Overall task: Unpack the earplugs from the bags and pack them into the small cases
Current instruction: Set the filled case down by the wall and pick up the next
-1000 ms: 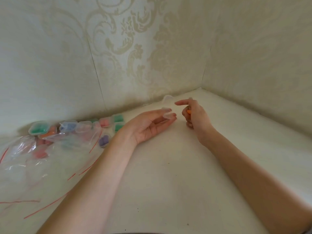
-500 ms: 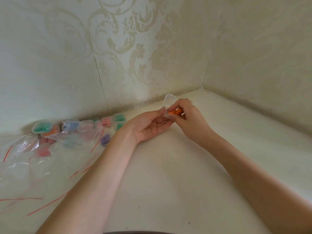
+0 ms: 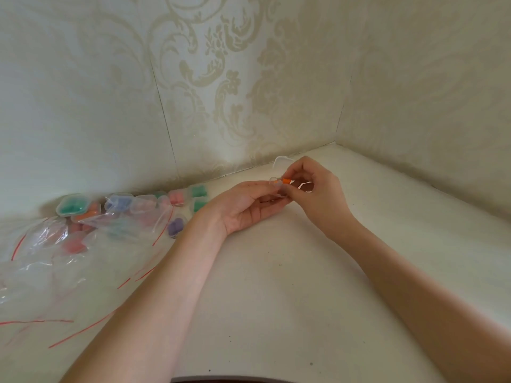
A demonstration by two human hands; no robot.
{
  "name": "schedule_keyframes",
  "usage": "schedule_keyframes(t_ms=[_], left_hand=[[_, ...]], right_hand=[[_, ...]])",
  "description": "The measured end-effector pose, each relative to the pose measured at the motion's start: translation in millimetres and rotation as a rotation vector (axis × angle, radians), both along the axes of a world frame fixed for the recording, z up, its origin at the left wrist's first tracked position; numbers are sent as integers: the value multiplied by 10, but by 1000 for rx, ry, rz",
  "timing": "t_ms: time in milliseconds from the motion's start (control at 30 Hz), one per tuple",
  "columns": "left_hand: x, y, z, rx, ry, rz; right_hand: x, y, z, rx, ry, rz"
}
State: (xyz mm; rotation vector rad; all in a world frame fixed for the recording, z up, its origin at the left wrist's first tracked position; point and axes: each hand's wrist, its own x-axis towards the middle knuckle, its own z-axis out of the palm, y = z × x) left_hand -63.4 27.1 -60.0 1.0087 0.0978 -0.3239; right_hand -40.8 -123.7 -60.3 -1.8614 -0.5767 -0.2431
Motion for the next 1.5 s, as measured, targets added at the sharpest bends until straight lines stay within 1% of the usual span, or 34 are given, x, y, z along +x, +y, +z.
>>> schedule_keyframes(t_ms=[67, 200, 267, 367, 533, 667, 867, 1000, 1133, 1333, 1400, 1500], left_hand=[[8, -3, -3, 6, -10, 8], [10, -5, 13, -32, 55, 17], [4, -7, 24, -27, 74, 7], [-19, -26, 48, 2, 64, -8], [-46, -35, 62, 24, 72, -9], [-46, -41, 58, 28, 80, 13], [-32, -39, 59, 14, 110, 63], [-25, -37, 46, 54, 95, 37], [-27, -34, 50, 49, 95, 28], [-45, -45, 84, -36, 138, 35], [-39, -37, 84, -90, 154, 53], [8, -3, 51, -135, 163, 90]], right_hand=[[9, 3, -2, 19, 23, -8], [47, -29, 30, 96, 102, -80], [45, -38, 38, 106, 100, -80], [31, -23, 17, 46, 78, -76], [62, -7, -68, -93, -52, -127], [59, -4, -79, -94, -85, -135], [32, 35, -90, -101, -79, -89], [33, 42, -101, -156, -67, -88], [30, 44, -100, -121, -21, -96], [70, 34, -56, -74, 89, -86], [79, 22, -60, -67, 88, -57], [85, 4, -93, -116, 46, -25]])
